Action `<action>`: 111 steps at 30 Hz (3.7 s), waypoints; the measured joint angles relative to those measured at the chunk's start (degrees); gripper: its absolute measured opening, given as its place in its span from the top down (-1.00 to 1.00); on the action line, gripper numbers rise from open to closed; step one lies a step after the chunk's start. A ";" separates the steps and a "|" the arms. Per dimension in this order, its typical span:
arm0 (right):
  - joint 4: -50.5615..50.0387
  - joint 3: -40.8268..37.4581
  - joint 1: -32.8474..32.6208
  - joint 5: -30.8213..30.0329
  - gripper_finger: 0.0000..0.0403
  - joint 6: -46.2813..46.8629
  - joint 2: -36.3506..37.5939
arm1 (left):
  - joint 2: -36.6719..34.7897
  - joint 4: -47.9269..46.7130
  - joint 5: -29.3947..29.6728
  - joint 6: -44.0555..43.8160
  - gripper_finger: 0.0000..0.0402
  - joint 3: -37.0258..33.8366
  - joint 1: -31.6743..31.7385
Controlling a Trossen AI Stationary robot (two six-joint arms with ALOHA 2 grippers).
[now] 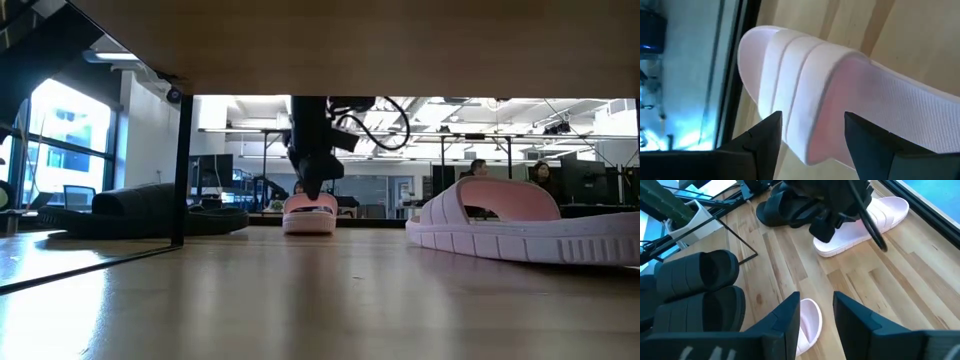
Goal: Pick and place slides into the shelf
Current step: Put the pink slipper under the shelf
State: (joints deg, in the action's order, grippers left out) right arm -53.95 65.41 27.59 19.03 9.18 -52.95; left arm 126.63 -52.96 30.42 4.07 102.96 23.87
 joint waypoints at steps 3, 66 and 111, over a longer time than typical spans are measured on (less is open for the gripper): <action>0.00 0.00 0.00 0.00 0.46 -0.12 0.00 | 0.00 0.00 -2.54 0.15 0.01 0.00 0.52; -0.22 0.00 0.00 -2.22 0.46 -0.67 -1.09 | 4.20 -0.88 5.63 1.74 0.77 -0.37 0.11; -2.59 0.00 21.71 30.87 0.46 3.85 -6.76 | 0.72 -25.93 9.52 -8.74 1.00 22.77 -11.40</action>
State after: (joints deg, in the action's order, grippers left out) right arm -56.55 65.41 49.30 49.90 13.03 -59.71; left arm 127.34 -78.89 39.94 -4.66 125.73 12.47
